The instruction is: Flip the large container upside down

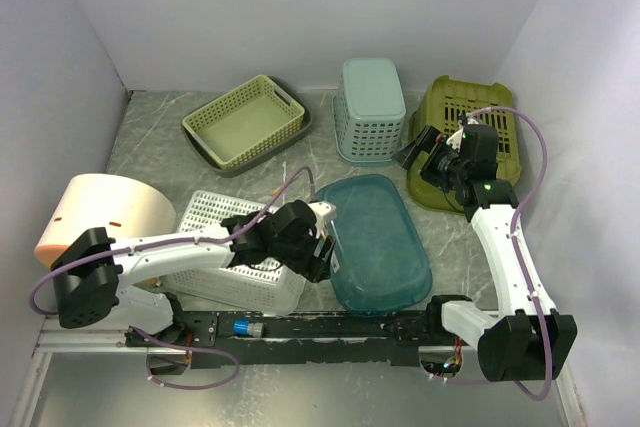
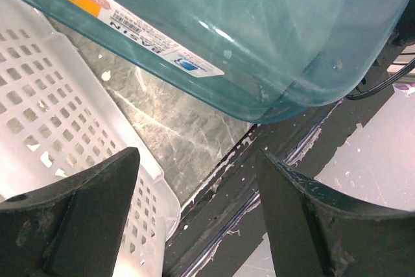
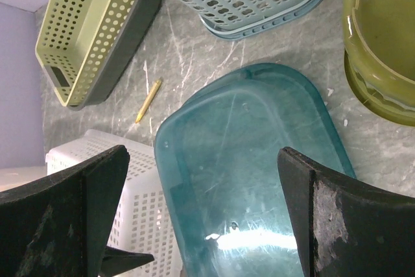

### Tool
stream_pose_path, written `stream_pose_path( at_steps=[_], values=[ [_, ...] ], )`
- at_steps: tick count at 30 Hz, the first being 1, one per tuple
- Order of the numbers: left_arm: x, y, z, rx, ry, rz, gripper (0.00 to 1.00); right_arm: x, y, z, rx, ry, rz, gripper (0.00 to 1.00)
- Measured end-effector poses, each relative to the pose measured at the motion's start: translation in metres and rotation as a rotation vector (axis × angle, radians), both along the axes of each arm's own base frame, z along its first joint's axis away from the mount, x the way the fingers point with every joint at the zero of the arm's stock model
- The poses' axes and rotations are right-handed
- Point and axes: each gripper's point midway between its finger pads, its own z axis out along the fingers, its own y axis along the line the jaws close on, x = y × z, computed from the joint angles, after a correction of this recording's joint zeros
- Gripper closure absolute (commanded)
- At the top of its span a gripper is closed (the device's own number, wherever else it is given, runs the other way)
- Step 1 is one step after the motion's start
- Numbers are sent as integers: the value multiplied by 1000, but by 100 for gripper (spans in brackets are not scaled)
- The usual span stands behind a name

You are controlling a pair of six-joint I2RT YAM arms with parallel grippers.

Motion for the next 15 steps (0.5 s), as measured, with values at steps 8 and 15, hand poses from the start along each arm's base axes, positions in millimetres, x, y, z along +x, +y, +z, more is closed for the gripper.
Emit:
stream_pose_path(
  at_steps=[8,15],
  values=[
    [6,-16,16,-26,-11,-18,18,0,0,2,-3,-3,3,0],
    [9,-53,4,-26,47,-76,20,1,-6,21,-41,-45,-10,0]
  ],
)
